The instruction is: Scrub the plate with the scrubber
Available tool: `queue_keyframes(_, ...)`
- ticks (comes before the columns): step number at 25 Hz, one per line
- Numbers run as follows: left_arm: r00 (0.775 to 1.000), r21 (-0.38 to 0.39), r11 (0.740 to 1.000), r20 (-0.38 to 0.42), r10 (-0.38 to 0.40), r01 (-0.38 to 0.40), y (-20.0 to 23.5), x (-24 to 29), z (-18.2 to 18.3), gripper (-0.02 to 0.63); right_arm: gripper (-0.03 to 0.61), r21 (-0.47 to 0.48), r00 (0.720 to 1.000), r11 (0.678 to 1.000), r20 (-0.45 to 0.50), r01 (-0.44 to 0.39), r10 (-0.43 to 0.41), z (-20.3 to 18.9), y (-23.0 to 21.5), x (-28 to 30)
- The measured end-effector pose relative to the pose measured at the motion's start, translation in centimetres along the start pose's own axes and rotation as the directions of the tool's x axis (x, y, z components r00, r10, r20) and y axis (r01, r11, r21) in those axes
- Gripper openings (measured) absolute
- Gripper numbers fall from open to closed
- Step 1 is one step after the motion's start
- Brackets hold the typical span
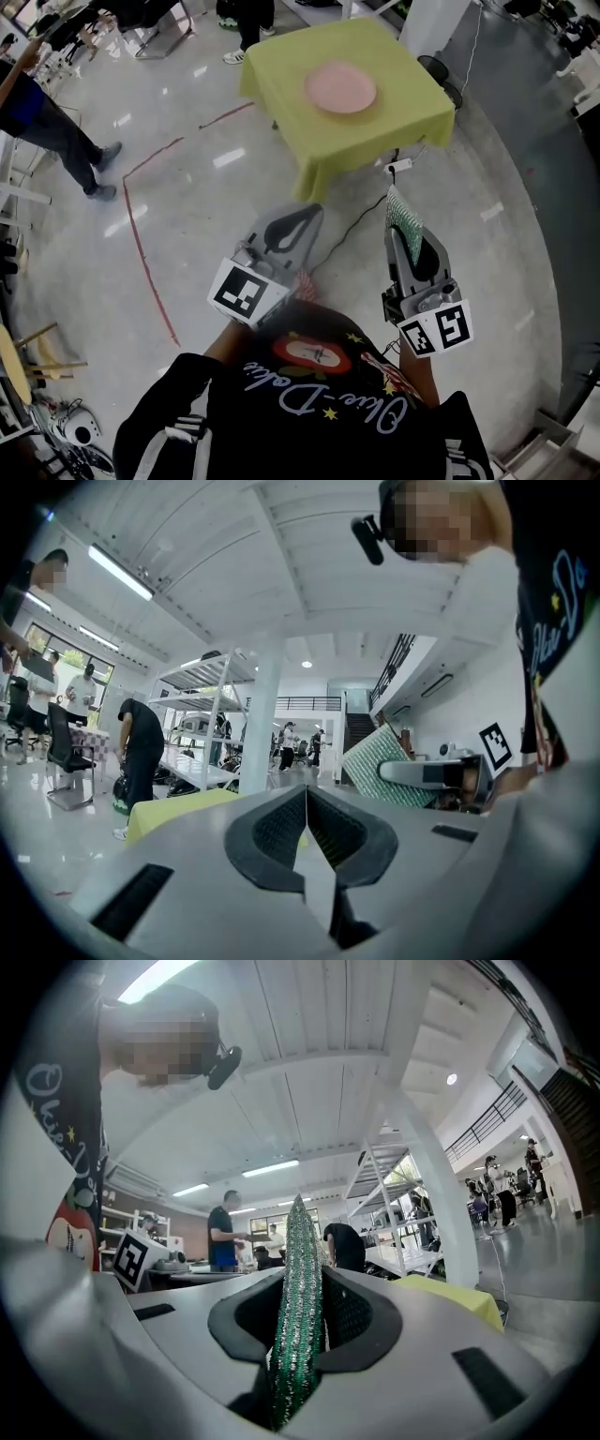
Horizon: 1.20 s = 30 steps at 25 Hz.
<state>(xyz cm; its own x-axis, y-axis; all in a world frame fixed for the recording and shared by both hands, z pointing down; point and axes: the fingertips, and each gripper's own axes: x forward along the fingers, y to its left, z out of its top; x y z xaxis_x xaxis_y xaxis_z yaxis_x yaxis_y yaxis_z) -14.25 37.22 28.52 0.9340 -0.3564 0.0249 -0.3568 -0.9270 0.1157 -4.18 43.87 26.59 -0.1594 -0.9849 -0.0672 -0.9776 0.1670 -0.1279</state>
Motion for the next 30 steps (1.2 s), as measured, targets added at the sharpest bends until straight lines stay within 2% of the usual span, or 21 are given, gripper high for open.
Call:
queue_keyframes(17, 1.0, -0.022, 1.0, 0.002, -0.011, 0.011, 15.0, 3.8, 1.3, 0.005, 0.062, -0.021, 1.0, 1.0, -0.008, 0.022, -0.022, -0.4, -0.7, 15.1)
queue_keyframes(27, 0.998, -0.065, 0.996, -0.001, -0.066, 0.066, 17.9, 5.8, 0.8, 0.005, 0.063, -0.025, 0.996, 0.997, -0.037, 0.077, -0.077, -1.1, -1.5, 17.8)
queue_keyframes(30, 0.998, -0.057, 0.997, -0.002, -0.057, 0.057, 18.1, 6.8, 0.9, 0.005, 0.063, -0.017, 0.996, 0.997, -0.049, 0.078, -0.078, -1.4, -2.8, 18.2)
